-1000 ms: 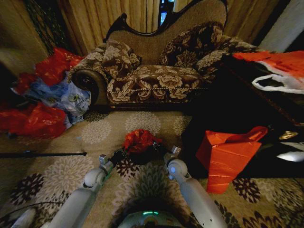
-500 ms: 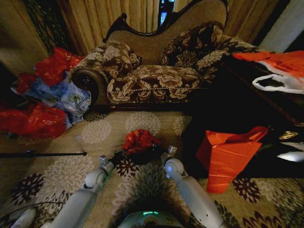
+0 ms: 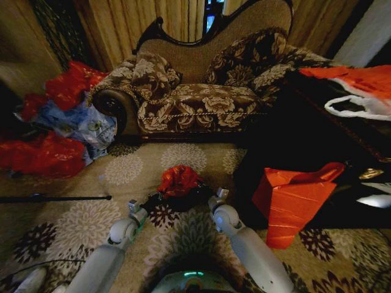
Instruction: Place a garbage bag over the trash bin.
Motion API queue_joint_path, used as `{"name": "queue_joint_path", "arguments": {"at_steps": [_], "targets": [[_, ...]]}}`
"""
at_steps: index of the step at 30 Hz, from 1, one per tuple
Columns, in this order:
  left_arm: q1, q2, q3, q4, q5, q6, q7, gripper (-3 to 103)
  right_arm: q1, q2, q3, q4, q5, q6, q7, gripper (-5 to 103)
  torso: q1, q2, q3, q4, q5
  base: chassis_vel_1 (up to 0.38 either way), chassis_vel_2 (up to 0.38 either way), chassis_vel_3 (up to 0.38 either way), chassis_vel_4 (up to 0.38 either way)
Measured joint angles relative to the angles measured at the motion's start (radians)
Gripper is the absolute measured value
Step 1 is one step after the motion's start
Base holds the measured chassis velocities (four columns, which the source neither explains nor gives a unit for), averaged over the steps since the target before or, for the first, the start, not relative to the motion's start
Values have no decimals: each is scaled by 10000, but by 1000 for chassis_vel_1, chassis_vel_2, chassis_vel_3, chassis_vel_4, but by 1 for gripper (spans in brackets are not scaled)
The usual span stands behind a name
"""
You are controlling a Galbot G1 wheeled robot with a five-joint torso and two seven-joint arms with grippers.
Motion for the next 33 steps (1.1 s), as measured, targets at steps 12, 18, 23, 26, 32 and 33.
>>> {"name": "queue_joint_path", "arguments": {"at_steps": [12,18,23,26,32,33], "targets": [[1123,-536,-277,-740,546,339,-1151,0,-470,-163,296,-309,-142,-167,-393,0,0,3,-1,0,1,0,0,0,0],[1136,-977,-243,464,918,5,-1294,0,-485,-63,304,-709,-296,-148,-674,0,-1,2,-1,2,0,0,0,0,0],[798,-1286,-1,1050,1213,-194,-1214,0,-557,-33,328,-873,-510,-124,-782,0,0,2,-1,0,0,0,0,0,0],[776,-1400,83,1051,1429,-291,-1192,0,-635,-47,317,-852,-555,-148,-804,0,0,2,0,-1,0,0,0,0,0],[901,-1544,253,1183,2711,-1107,-1027,0,-747,14,304,-966,-685,-199,-879,0,-1,2,-1,0,1,0,0,0,0],[901,-1544,253,1183,2711,-1107,-1027,0,-747,14,304,-966,-685,-199,-879,0,-1,2,-1,0,1,0,0,0,0]]}}
